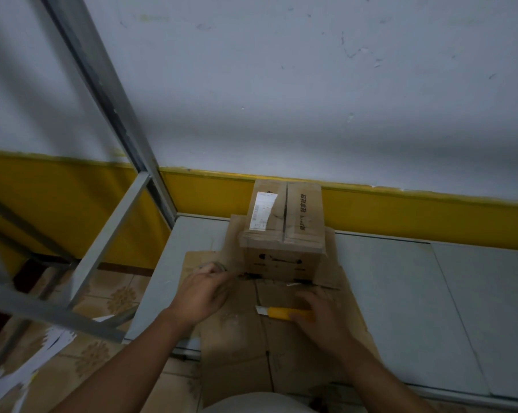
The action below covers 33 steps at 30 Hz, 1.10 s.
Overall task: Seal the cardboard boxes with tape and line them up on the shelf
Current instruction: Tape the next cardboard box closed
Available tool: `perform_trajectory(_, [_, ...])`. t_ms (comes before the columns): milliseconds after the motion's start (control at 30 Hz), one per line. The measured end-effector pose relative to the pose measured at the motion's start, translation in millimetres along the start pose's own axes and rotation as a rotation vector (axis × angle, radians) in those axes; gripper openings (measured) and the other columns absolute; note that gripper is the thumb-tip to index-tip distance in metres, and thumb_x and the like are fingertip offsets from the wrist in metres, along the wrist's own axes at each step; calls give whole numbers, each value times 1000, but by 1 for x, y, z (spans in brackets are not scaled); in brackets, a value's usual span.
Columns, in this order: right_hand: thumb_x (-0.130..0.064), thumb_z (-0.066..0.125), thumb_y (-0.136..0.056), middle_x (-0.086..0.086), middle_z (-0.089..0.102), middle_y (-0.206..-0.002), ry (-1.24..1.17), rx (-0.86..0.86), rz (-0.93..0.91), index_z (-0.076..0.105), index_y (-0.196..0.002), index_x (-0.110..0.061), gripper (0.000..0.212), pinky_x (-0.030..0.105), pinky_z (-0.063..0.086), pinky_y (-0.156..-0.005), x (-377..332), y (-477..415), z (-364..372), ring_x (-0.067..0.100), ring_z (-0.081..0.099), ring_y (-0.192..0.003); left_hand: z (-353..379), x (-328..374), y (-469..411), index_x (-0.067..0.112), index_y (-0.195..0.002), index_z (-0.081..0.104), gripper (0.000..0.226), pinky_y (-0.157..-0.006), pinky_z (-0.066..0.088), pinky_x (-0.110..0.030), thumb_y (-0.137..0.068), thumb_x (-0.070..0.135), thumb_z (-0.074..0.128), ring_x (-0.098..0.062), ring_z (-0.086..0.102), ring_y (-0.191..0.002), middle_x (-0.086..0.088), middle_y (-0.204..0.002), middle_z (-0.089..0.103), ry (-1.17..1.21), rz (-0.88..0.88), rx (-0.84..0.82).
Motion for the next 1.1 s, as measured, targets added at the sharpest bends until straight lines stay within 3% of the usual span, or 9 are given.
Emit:
perform_trajectory(133, [-25,69,-98,-15,68,-103,-237,317,85,70,-105,-33,11,20,48,-83,-10,-1,-49,9,64,-103,-25,11,-4,34,-132,69,32,-88,52,-18,-103,22,63,3,62,-108,20,-115,68,330,-179,202])
perform_trajectory(200, [-18,64,-101,-8,71,-94,-323,488,130,72,-101,-24,10,19,47,-74,-16,-9,-79,15,67,-95,-43,20,-17,23,-118,75,19,-87,57,-24,-104,18,64,-1,69,-99,13,-104,75,611,-369,375])
perform_trajectory(267, [-17,62,-102,-4,73,-95,-377,563,112,75,-105,-16,13,23,52,-75,-30,-21,-102,13,68,-94,-61,32,-36,19,-107,77,12,-79,61,-31,-104,21,65,-11,74,-87,4,-92,78,832,-526,414])
perform_trajectory(367, [-19,61,-103,-10,71,-106,-373,538,56,74,-117,-19,19,15,50,-80,-57,-37,-117,-4,62,-97,-74,50,-65,16,-107,77,14,-73,62,-34,-103,26,68,-23,77,-86,-3,-93,80,1081,-685,277])
perform_trajectory(467, [-20,61,-103,-11,66,-112,-359,475,53,69,-126,-21,25,4,41,-75,-69,-46,-112,-6,59,-97,-72,59,-79,12,-114,76,21,-74,64,-36,-99,27,74,-25,77,-85,-7,-93,80,1103,-731,199])
perform_trajectory(733, [-18,62,-102,-14,66,-116,-449,478,61,67,-130,-21,29,0,45,-77,-70,-44,-103,-15,58,-100,-55,62,-81,10,-122,70,20,-89,61,-36,-103,6,65,-23,69,-93,-13,-111,74,1493,-838,207])
perform_trajectory(800, [-17,63,-101,-14,67,-116,-474,472,52,67,-130,-21,29,-1,45,-78,-69,-42,-101,-18,59,-100,-51,63,-79,14,-121,70,20,-86,62,-36,-103,6,64,-23,68,-91,-13,-109,74,1465,-834,232])
perform_trajectory(1000, [-17,64,-101,-18,66,-114,-475,478,47,64,-129,-25,29,3,48,-80,-64,-39,-97,-16,59,-102,-41,66,-84,27,-114,68,13,-80,64,-44,-105,19,61,-20,70,-96,5,-111,69,843,-606,306])
perform_trajectory(1100, [-24,67,-99,-8,64,-121,-390,466,36,66,-128,-23,28,16,53,-89,-60,-45,-102,0,61,-108,-49,60,-82,27,-112,67,13,-81,56,-26,-105,18,63,-5,63,-100,11,-108,67,661,-534,409])
Point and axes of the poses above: each hand's wrist, its own y-axis away from the middle knuckle, its own z-axis out of the palm, x = y × z, the point moved 1 cm from there along -y, towards the middle knuckle
